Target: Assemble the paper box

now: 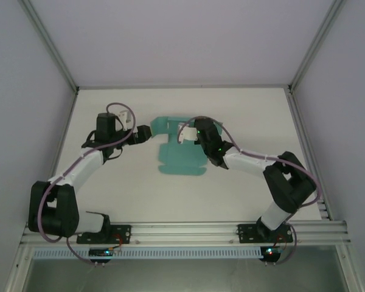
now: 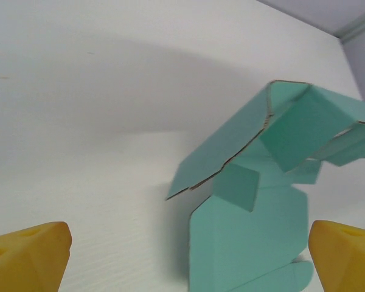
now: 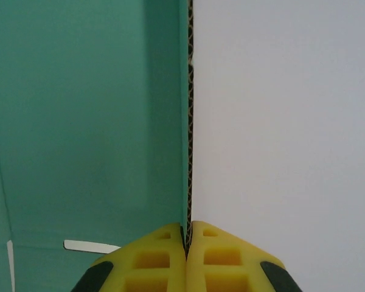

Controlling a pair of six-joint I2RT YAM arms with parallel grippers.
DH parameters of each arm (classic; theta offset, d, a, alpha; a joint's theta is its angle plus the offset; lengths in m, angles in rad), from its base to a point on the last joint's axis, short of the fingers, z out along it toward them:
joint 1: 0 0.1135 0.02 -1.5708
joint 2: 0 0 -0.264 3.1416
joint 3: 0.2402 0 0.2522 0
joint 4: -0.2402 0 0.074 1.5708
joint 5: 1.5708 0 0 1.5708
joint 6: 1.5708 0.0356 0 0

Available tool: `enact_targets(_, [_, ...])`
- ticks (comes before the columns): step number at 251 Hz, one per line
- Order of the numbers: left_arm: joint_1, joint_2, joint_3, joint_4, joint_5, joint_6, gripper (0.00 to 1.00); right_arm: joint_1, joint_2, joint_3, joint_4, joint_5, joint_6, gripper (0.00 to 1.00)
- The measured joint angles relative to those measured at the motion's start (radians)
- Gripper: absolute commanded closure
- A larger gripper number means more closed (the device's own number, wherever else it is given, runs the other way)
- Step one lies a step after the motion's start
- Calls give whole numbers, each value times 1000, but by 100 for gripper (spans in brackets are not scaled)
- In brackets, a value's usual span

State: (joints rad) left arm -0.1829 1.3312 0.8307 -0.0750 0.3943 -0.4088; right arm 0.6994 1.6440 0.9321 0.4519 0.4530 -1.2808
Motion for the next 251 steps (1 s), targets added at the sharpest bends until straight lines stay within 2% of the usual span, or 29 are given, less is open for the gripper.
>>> enact_targets(42, [46, 13, 18, -47, -97, -38, 0, 19, 87, -60, 266, 16, -183, 100])
enact_targets(91, [107, 160, 111, -63, -164, -71, 0, 32, 202, -132, 492, 27, -290, 100])
enact_targets(181, [86, 434, 251, -20, -86, -12, 2, 32, 314, -166, 715, 46, -340, 100])
enact_targets(251, [-16, 539, 332, 0, -22, 92, 21, 31, 315, -166, 728, 51, -340, 100])
